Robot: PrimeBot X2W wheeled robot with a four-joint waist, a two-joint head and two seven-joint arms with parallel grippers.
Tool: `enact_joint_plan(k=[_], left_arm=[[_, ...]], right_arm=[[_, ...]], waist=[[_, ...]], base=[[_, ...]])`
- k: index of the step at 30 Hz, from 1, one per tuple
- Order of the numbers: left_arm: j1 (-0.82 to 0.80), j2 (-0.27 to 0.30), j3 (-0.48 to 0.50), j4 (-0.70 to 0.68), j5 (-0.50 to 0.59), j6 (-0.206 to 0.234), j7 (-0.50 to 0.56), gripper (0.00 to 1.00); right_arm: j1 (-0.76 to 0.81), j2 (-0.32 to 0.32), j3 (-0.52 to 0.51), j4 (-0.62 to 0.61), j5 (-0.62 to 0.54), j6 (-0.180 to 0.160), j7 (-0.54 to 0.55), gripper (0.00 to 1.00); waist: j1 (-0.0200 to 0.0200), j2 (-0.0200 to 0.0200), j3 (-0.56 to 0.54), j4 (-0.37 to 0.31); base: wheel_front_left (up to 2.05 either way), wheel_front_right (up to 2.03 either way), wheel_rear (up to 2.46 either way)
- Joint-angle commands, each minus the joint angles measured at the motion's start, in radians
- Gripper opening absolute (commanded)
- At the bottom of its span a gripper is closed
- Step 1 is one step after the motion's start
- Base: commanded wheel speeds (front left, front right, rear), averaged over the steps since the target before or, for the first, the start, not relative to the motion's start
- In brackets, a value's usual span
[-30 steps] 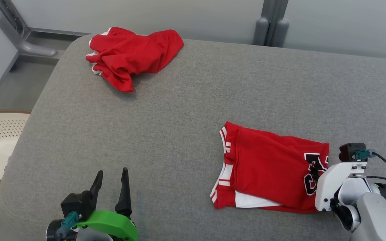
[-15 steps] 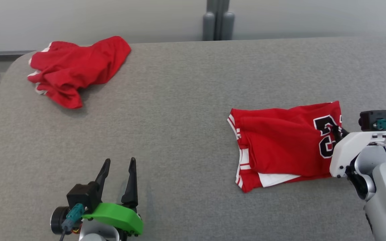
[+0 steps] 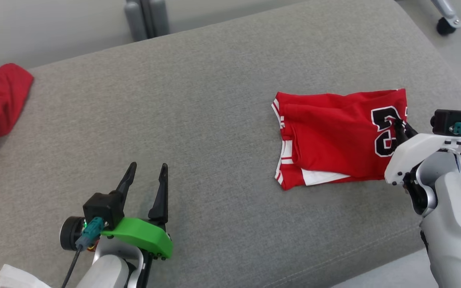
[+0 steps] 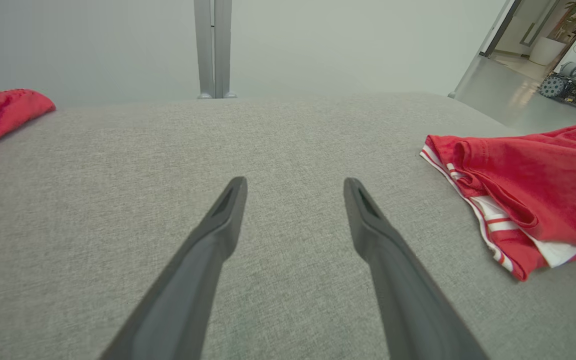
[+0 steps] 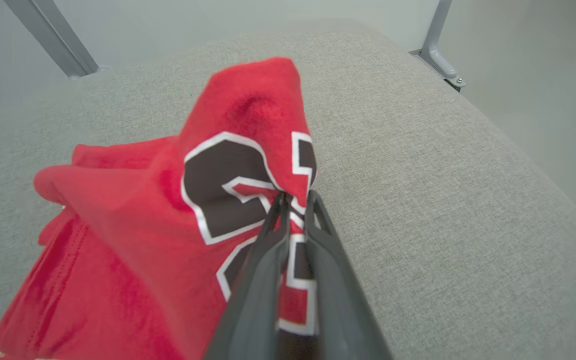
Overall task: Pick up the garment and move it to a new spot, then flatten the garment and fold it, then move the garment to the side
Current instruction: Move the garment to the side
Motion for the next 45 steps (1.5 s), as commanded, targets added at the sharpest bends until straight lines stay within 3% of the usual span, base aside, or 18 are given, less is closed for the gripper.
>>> enact_joint_plan(k=[1,7,13,26,27,28,31,36,45], left_arm=[[-0.022,0.011,-0.001,-0.004,0.011,-0.001,0.005,1.0],[-0.033,0.024,0.006,-0.017,0.015,0.01,0.008,1.0],[-0.04,0.047,0.022,-0.051,0.019,0.026,0.014,1.0],[-0.045,0.084,0.028,-0.15,0.032,0.056,0.037,1.0],[-0.045,0.086,0.028,-0.156,0.033,0.056,0.039,1.0],[-0.045,0.089,0.029,-0.162,0.034,0.058,0.038,1.0],[-0.047,0.09,0.028,-0.169,0.035,0.062,0.039,1.0],[-0.05,0.084,0.026,-0.165,0.029,0.065,0.036,1.0],[-0.058,0.075,0.032,-0.132,0.01,0.052,0.013,1.0]], right_arm=[[-0.029,0.006,-0.001,0.012,-0.006,-0.002,-0.013,0.0],[-0.113,-0.006,0.021,0.067,-0.008,-0.002,-0.055,0.0],[-0.239,-0.065,0.02,0.134,-0.021,-0.002,-0.084,0.0],[-0.403,-0.313,-0.11,0.279,-0.13,-0.002,-0.117,0.0],[-0.409,-0.318,-0.109,0.287,-0.142,-0.002,-0.125,0.2],[-0.419,-0.329,-0.122,0.297,-0.156,-0.002,-0.144,1.0],[-0.44,-0.346,-0.181,0.33,-0.212,-0.002,-0.191,1.0],[-0.47,-0.299,-0.242,0.365,-0.288,-0.002,-0.249,1.0],[-0.501,-0.203,-0.211,0.388,-0.309,-0.002,-0.306,1.0]], waist=[[0.0,-0.0001,0.067,-0.075],[0.0,-0.0001,0.09,-0.022],[0.0,-0.0001,0.131,0.055],[0.0,-0.0001,0.236,0.192],[0.0,-0.0001,0.241,0.196],[0.0,-0.0001,0.247,0.199],[0.0,-0.0001,0.257,0.203],[0.0,-0.0001,0.246,0.205],[0.0,-0.0001,0.158,0.202]], base=[[0.0,0.0,0.0],[0.0,0.0,0.0],[0.0,0.0,0.0],[0.0,0.0,0.0],[0.0,0.0,0.0],[0.0,0.0,0.0],[0.0,0.0,0.0],[0.0,0.0,0.0],[0.0,0.0,0.0]])
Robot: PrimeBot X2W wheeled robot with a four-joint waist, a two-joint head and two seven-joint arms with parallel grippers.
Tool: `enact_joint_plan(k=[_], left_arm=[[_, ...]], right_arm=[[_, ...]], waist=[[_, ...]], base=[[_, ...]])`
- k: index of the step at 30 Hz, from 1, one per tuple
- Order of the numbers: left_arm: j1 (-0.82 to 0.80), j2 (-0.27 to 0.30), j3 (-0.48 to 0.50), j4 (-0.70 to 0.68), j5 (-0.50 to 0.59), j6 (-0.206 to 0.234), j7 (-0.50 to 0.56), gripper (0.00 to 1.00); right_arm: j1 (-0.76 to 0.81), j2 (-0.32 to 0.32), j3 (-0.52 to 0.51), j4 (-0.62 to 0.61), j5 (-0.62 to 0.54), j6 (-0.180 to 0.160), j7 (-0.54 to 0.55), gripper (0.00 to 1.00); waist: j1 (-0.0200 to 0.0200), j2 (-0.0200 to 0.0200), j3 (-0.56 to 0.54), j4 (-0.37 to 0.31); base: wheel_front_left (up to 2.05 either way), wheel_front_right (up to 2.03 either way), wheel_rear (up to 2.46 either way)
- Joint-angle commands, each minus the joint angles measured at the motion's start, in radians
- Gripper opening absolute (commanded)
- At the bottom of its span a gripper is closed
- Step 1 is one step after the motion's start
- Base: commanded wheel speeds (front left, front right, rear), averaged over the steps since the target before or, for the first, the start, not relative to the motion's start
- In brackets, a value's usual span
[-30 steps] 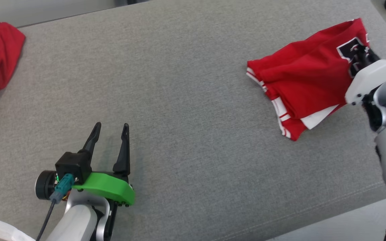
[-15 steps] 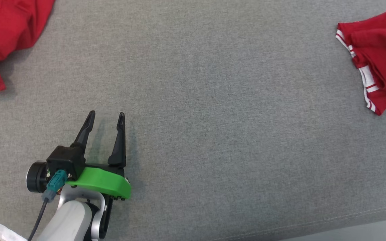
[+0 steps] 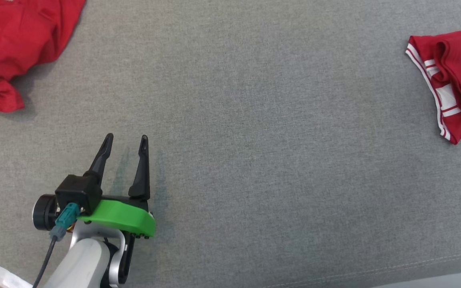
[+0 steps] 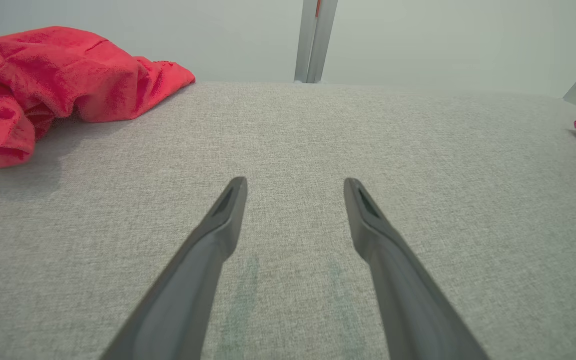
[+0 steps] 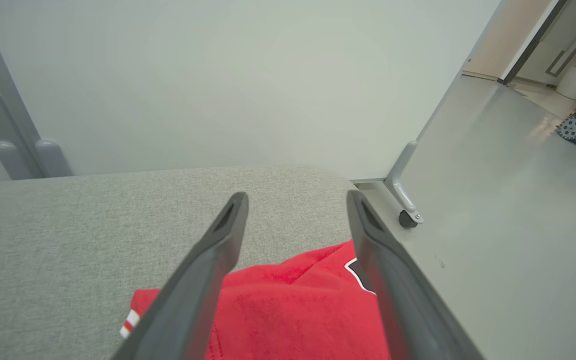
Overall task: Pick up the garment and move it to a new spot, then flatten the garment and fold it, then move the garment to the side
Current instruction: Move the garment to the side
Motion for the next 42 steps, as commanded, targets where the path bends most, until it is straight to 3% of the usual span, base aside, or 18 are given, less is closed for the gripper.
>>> enact_joint_plan(k=[1,13,18,24,28,36,42], left_arm=[[-0.019,0.0,0.006,0.01,-0.01,-0.005,-0.008,1.0],[-0.007,-0.067,0.048,0.149,-0.069,-0.029,-0.055,1.0],[0.052,-0.099,0.069,0.211,-0.08,-0.036,-0.067,1.0],[0.127,-0.13,0.1,0.24,-0.07,-0.05,-0.071,1.0],[0.161,-0.153,0.109,0.235,-0.047,-0.065,-0.07,1.0],[0.222,-0.194,0.134,0.209,0.009,-0.09,-0.069,1.0],[0.248,-0.206,0.16,0.196,0.032,-0.099,-0.069,1.0]], right_arm=[[-0.012,0.015,0.015,0.001,0.008,-0.002,-0.012,1.0],[0.143,0.166,0.195,-0.061,0.105,-0.002,-0.062,1.0],[0.322,0.226,0.273,-0.173,0.128,-0.002,-0.072,1.0],[0.556,0.299,0.3,-0.358,0.169,-0.002,-0.076,1.0],[0.698,0.317,0.279,-0.489,0.172,-0.002,-0.076,1.0],[0.898,0.32,0.352,-0.649,0.339,-0.002,-0.076,1.0],[0.948,0.32,0.36,-0.71,0.314,-0.002,-0.062,1.0]], waist=[[-0.0001,0.0,-0.049,0.001],[-0.0001,0.0,-0.262,0.054],[-0.0001,0.0,-0.345,0.081],[-0.0001,0.0,-0.398,0.104],[-0.0001,0.0,-0.411,0.12],[-0.0001,0.0,-0.422,0.119],[-0.0001,0.0,-0.424,0.116]], base=[[0.0,0.0,0.0],[0.0,0.0,0.0],[0.0,0.0,0.0],[0.0,0.0,0.0],[0.0,0.0,0.0],[0.0,0.0,0.0],[0.0,0.0,0.0]])
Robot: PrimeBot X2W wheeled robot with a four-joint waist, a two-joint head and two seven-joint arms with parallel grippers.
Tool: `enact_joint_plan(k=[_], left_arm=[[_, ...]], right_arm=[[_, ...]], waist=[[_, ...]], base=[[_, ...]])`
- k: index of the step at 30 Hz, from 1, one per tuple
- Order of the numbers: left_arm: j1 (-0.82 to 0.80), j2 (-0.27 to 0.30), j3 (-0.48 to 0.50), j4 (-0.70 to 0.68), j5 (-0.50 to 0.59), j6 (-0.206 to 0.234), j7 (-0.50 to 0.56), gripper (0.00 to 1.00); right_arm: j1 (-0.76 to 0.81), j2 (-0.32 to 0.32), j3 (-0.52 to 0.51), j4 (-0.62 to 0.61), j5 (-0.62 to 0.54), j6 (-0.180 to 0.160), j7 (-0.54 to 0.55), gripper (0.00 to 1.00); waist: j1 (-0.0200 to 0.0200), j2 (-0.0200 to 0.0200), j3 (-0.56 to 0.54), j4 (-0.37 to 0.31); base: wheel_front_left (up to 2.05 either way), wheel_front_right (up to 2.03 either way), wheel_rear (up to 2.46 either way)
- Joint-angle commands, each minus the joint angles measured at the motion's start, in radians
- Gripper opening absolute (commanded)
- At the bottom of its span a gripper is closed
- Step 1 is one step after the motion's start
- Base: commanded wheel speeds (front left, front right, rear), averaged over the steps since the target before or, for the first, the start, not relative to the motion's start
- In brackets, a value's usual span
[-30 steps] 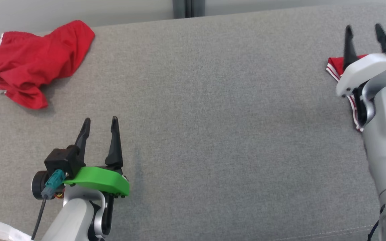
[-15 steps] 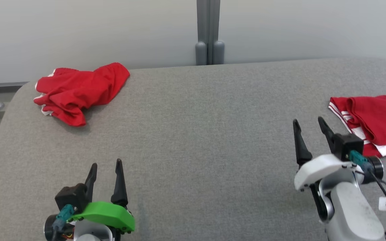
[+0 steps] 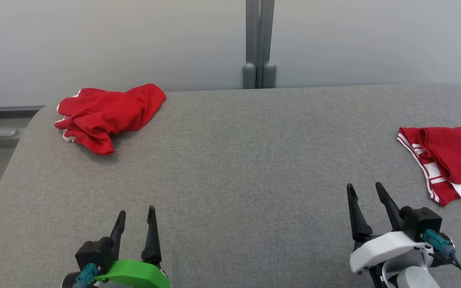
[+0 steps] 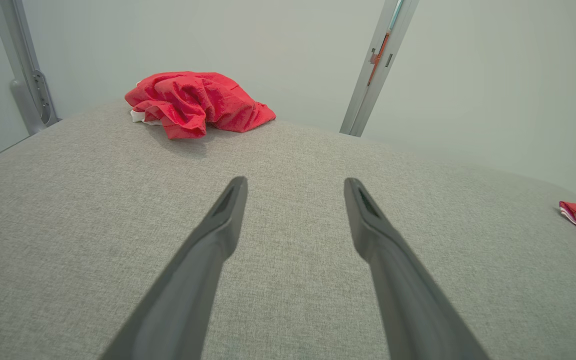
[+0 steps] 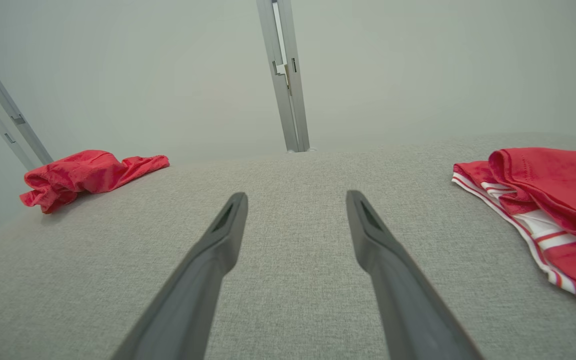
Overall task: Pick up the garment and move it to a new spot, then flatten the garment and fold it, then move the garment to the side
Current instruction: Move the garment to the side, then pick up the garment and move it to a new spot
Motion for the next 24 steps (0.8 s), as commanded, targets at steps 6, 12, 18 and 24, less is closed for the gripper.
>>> enact_joint_plan(k=[6,12,18,24], left_arm=[[0.024,-0.009,0.015,-0.01,0.024,-0.013,0.0,1.0],[0.02,-0.015,0.017,-0.003,0.032,-0.023,0.0,1.0],[0.006,-0.017,0.016,0.005,0.036,-0.031,0.0,1.0],[-0.008,-0.016,0.016,0.009,0.041,-0.034,-0.001,1.0]], right_arm=[[0.038,-0.002,-0.016,-0.061,-0.024,-0.002,0.028,1.0],[0.053,-0.003,-0.021,-0.089,-0.045,-0.002,0.046,1.0],[0.059,-0.003,-0.025,-0.102,-0.043,-0.002,0.051,1.0],[0.064,-0.003,-0.031,-0.104,-0.04,-0.002,0.05,1.0]], waist=[[0.0,0.0,0.0,-0.003],[0.0,0.0,0.003,-0.001],[0.0,0.0,0.005,0.017],[0.0,0.0,0.006,0.065]], base=[[0.0,0.0,0.0],[0.0,0.0,0.0],[0.0,0.0,0.0],[0.0,0.0,0.0]])
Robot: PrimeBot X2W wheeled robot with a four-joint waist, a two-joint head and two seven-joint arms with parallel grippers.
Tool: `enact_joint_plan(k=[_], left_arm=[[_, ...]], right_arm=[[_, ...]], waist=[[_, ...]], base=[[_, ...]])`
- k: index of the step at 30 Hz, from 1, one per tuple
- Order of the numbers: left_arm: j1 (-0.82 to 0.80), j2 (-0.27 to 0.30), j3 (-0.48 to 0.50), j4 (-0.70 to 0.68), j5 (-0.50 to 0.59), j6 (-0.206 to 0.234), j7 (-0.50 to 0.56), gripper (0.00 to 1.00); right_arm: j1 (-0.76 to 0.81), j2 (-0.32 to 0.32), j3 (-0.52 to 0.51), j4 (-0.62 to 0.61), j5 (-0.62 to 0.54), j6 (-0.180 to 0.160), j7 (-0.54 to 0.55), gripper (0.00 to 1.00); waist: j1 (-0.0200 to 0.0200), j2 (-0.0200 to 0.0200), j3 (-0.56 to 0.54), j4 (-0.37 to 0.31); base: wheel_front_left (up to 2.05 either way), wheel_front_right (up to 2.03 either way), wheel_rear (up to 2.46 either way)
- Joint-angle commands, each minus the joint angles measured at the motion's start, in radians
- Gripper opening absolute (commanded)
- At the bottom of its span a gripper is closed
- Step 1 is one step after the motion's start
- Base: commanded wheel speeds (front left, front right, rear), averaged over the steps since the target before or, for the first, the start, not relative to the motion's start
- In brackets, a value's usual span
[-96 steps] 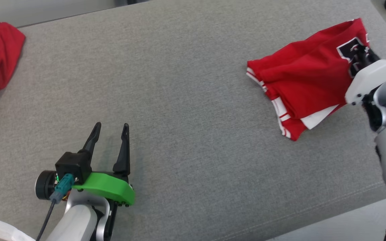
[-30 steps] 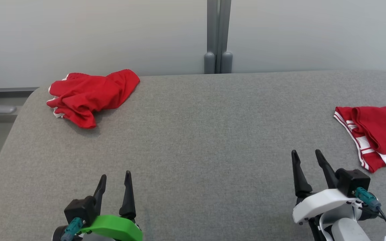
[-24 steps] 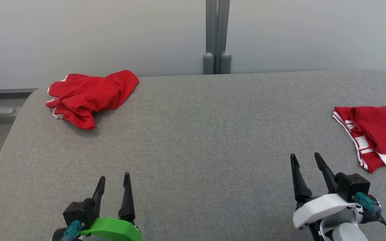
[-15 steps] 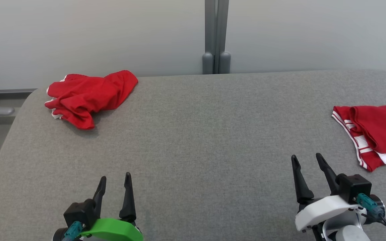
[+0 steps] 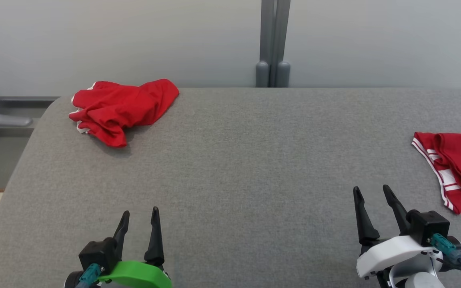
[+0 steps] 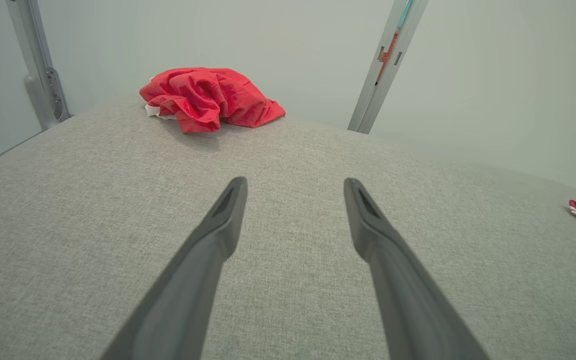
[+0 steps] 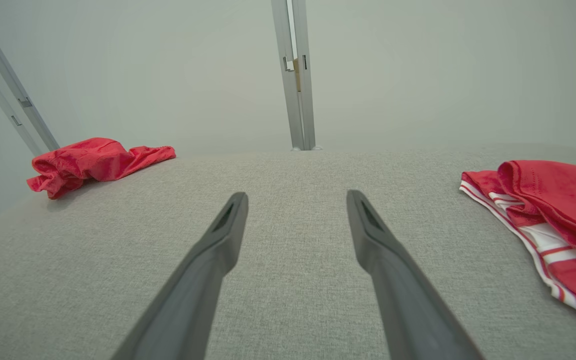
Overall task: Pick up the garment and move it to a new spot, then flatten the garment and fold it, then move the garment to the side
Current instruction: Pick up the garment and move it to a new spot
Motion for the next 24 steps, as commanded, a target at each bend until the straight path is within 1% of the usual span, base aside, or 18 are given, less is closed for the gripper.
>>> enact_joint_plan(k=[1,4,13,16,18,21,24], left_arm=[[-0.018,-0.001,-0.002,-0.001,0.014,-0.004,0.0,1.0],[-0.024,0.004,-0.002,-0.003,0.014,-0.003,0.0,1.0],[-0.037,0.033,0.008,-0.023,0.017,0.005,0.005,1.0],[-0.026,0.044,0.013,-0.033,0.014,0.011,0.005,1.0],[-0.007,0.05,0.026,-0.04,0.005,0.018,0.004,1.0],[0.013,0.048,0.041,-0.056,-0.001,0.029,0.002,1.0],[0.029,0.044,0.052,-0.072,-0.003,0.034,0.0,1.0]], right_arm=[[0.01,-0.003,-0.006,-0.006,0.003,-0.002,-0.001,1.0],[0.009,-0.002,-0.004,-0.008,0.001,-0.002,-0.005,1.0],[-0.008,-0.003,0.019,0.01,0.022,-0.002,-0.02,1.0],[-0.022,-0.003,0.033,0.024,0.028,-0.002,-0.025,1.0],[-0.037,-0.003,0.056,0.033,0.027,-0.002,-0.028,1.0],[-0.061,-0.003,0.09,0.047,0.025,-0.002,-0.027,1.0],[-0.081,-0.004,0.12,0.061,0.048,-0.002,-0.03,1.0]], waist=[[0.0,0.0,0.0,0.042],[0.0,0.0,0.002,0.1],[0.0,0.0,0.006,0.34],[0.0,0.0,0.006,0.403],[0.0,0.0,0.014,0.42],[0.0,0.0,0.026,0.428],[0.0,0.0,0.033,0.432]], base=[[0.0,0.0,0.0],[0.0,0.0,0.0],[0.0,0.0,0.0],[0.0,0.0,0.0],[0.0,0.0,0.0],[0.0,0.0,0.0],[0.0,0.0,0.0]])
